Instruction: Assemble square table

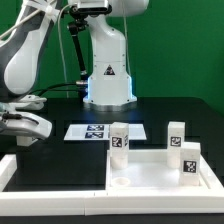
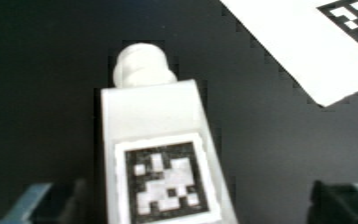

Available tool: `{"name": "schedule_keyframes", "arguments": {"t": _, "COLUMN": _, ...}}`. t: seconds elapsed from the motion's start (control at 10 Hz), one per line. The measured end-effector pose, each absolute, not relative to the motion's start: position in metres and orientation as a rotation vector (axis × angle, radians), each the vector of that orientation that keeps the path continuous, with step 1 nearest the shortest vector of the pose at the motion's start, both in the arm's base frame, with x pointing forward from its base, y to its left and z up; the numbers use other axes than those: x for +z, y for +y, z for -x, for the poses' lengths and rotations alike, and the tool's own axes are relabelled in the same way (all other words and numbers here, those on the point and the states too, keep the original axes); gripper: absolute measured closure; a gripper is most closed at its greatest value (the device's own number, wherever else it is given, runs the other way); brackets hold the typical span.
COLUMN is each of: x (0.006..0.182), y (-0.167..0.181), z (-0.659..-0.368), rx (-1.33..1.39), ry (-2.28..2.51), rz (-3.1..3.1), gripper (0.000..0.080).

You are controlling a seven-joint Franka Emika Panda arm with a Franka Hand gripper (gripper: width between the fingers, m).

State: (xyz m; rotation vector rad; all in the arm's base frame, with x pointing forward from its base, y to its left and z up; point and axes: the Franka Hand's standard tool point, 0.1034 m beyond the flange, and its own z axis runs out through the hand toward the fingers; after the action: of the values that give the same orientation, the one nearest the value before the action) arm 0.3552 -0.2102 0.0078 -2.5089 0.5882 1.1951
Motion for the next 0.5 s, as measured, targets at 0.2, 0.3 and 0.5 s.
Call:
{"name": "schedule_keyframes", "arguments": {"t": 0.2, "x": 0.0077, "y": -0.2102, "z": -0.3551, "rx": 1.195, "ry": 0.588, "rz": 2.508, "gripper": 0.0373}}
{"name": "schedule_keyframes", "arguments": {"t": 0.3, "x": 0.0078, "y": -0.2103, "z": -0.3549, "rx": 1.196, "ry": 0.589, "rz": 2.508, "gripper": 0.0511}}
{"name": "schedule_keyframes", "arguments": {"t": 0.5, "x": 0.0078, "y": -0.2105, "z": -0.3549, "rx": 1.196, "ry": 0.589, "rz": 2.508, "gripper": 0.0510}}
